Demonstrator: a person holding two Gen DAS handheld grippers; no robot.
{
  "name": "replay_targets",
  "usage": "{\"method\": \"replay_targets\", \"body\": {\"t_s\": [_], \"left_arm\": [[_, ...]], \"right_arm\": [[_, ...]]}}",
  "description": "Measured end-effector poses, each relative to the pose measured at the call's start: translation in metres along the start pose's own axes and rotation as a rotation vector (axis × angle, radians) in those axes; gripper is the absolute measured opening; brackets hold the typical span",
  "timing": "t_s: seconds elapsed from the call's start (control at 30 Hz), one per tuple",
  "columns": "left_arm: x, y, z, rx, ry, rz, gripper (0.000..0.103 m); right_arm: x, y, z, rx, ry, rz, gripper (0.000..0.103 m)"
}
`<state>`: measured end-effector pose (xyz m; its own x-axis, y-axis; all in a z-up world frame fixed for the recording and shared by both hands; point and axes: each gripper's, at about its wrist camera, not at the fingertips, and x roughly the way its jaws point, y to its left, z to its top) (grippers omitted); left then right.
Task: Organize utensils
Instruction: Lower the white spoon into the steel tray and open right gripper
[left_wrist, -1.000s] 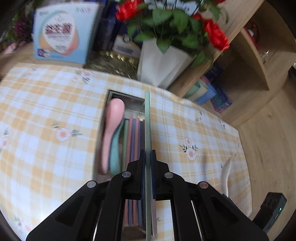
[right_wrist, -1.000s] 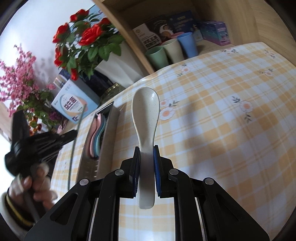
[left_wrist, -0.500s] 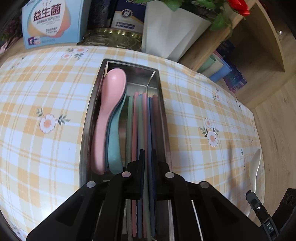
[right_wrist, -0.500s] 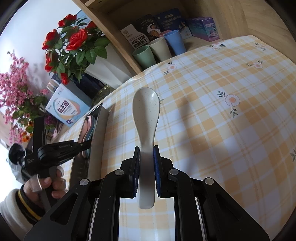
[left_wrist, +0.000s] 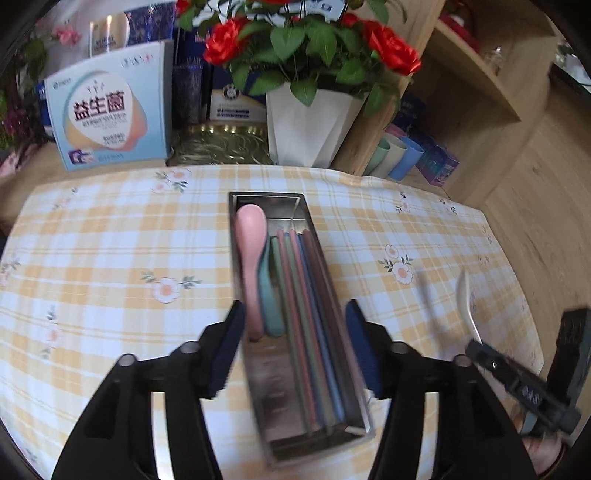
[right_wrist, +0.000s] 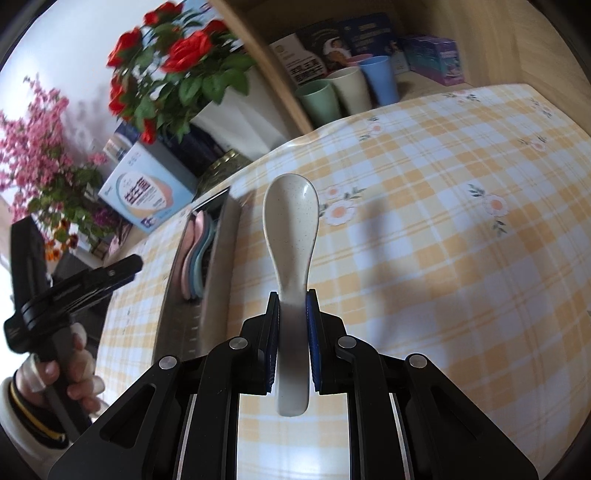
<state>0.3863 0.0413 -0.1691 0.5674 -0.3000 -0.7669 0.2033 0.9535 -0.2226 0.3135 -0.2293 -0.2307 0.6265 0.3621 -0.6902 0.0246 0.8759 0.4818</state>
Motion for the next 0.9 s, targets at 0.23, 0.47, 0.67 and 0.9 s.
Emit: {"method": "replay_targets", "body": {"t_s": [0.23,0.47,0.67,0.9], "left_arm": [[-0.029,0.026,-0.016,0.014,-0.026,0.011,0.097],[-0.040,0.060,-0.029,-0.025,-0.035,0.058,0.097],[-0.051,0.078,-0.039,-0.035,-0.069,0.079,0.097],[-0.053,0.091,-0.046,-0.060,-0.071,0.086,0.097]], "right_arm": [[0.026,0.059,0.012,-0.105,0.054,0.014,0.014],[0.072,0.117,0.019,-0.221,0.125,-0.019,0.014],[0.105,0.136,0.008,-0.231,0.214,-0.054,0.014],[0.124,0.143,-0.011,-0.198,0.271,-0.087,0.014]]}}
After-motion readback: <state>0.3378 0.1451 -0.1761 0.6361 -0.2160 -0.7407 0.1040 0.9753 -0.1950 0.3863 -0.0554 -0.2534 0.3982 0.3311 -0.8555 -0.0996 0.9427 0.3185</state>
